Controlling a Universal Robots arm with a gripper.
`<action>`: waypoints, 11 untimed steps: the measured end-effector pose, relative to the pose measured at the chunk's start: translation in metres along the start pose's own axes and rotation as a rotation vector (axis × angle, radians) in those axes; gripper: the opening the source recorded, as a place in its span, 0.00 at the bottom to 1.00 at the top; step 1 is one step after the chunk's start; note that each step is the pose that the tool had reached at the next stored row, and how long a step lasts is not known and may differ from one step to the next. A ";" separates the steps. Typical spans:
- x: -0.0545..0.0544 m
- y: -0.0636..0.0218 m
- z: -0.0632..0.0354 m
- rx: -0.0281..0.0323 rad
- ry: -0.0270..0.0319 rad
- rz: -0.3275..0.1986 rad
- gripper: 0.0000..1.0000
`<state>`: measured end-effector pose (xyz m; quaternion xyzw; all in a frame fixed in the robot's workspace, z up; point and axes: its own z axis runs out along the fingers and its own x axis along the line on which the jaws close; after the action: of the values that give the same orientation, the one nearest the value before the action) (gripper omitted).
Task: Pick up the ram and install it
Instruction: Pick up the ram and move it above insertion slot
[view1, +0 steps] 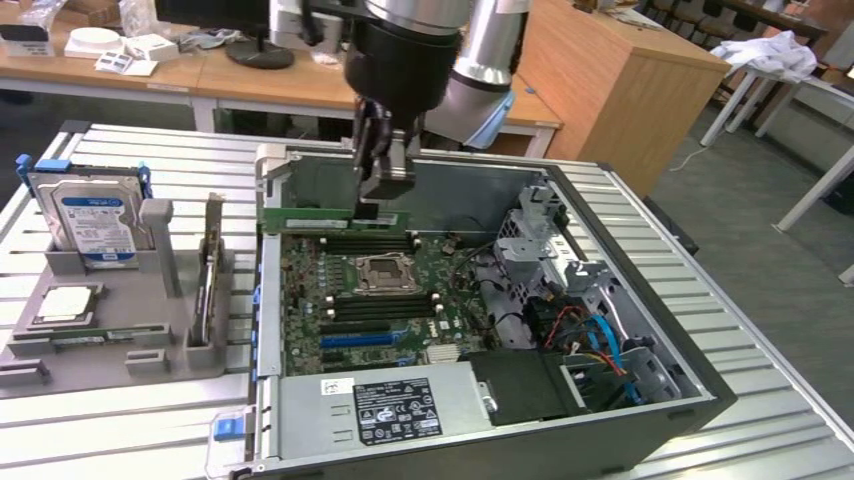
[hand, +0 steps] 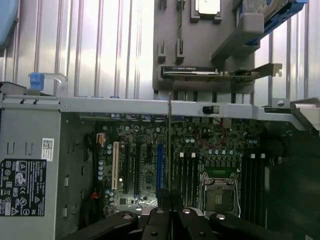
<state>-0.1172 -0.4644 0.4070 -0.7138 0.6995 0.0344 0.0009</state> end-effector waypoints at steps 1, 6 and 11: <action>0.000 -0.0031 -0.0002 -0.0005 0.0000 0.000 0.12; 0.000 -0.0173 -0.0008 -0.0022 0.0000 0.000 0.12; 0.001 -0.0299 -0.0014 -0.0037 -0.0001 0.000 0.12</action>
<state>-0.0873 -0.4645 0.4070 -0.7137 0.6995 0.0357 -0.0004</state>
